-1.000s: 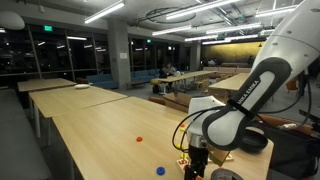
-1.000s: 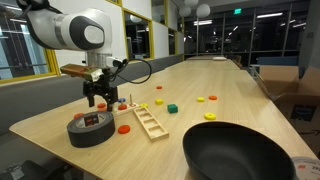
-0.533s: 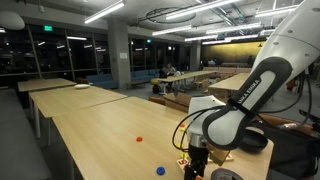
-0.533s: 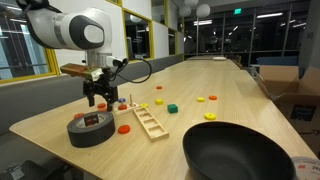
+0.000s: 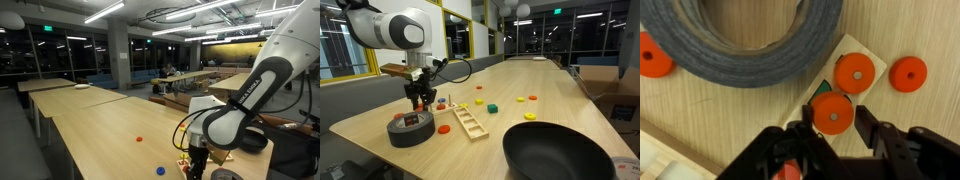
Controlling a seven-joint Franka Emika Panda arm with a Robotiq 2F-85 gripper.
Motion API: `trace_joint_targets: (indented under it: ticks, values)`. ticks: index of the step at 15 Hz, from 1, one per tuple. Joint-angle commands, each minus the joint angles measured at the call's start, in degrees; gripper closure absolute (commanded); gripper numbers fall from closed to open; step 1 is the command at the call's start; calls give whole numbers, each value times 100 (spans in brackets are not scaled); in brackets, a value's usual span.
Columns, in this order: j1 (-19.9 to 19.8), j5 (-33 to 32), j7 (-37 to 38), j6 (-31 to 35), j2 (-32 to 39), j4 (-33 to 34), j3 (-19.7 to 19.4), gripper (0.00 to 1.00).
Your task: Pick up the orange object from the wooden holder and put it on the table.
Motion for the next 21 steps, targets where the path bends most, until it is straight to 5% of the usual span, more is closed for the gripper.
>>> trace_joint_targets:
  ticks: [1, 4, 15, 21]
  values:
    - [-10, -11, -58, -13, -216, -70, -9, 81]
    - [-20, -206, 117, -194, -304, -71, -22, 72]
    - [-14, -693, 427, -1068, -696, 79, 9, 73]
    - [244, -135, 155, -871, -635, 305, 164, 73]
